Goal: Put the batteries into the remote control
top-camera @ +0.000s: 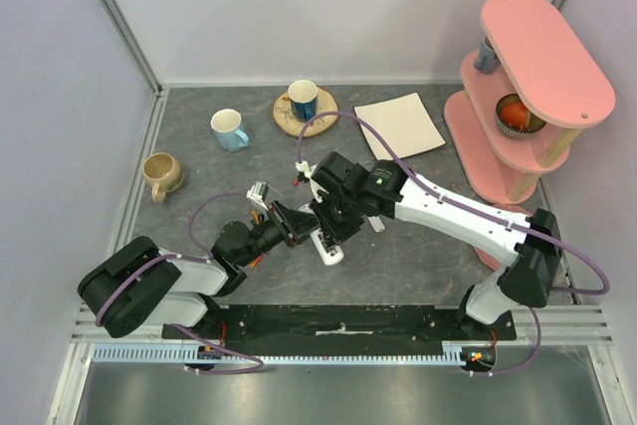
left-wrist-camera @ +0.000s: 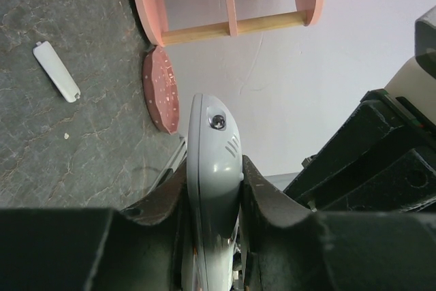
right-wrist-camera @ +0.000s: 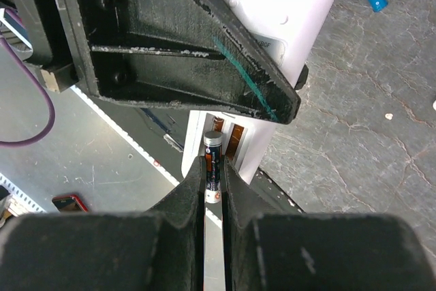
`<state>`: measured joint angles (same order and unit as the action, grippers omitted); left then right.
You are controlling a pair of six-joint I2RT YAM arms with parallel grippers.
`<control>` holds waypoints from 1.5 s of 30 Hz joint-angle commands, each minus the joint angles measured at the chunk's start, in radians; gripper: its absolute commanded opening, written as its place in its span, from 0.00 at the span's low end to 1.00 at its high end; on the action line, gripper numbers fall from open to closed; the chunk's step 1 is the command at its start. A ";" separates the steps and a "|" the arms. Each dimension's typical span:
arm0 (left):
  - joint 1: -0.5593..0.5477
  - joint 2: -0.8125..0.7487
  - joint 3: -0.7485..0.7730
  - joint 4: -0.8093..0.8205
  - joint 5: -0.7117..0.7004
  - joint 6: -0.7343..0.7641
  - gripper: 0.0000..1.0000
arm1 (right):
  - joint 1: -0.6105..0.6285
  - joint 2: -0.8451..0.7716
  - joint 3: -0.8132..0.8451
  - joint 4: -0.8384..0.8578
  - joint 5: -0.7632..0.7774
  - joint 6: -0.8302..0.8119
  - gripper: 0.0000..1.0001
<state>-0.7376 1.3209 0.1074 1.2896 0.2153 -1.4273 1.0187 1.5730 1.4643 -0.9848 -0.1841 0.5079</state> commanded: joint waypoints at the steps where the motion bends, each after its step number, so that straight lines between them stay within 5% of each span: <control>1: -0.008 -0.026 0.025 0.375 0.009 0.041 0.02 | -0.008 0.013 -0.015 0.035 -0.021 0.018 0.00; 20: -0.029 -0.043 0.040 0.375 0.010 0.050 0.02 | -0.042 0.004 -0.082 0.181 -0.075 0.127 0.00; 24: -0.032 -0.046 0.048 0.375 0.004 0.048 0.02 | -0.040 0.015 -0.081 0.189 -0.080 0.129 0.09; 45: -0.032 -0.026 0.100 0.375 -0.062 0.028 0.02 | -0.039 0.005 -0.025 0.060 -0.057 0.083 0.24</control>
<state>-0.7609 1.3064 0.1387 1.2034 0.1844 -1.3788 0.9710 1.5784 1.4075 -0.9207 -0.2340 0.5976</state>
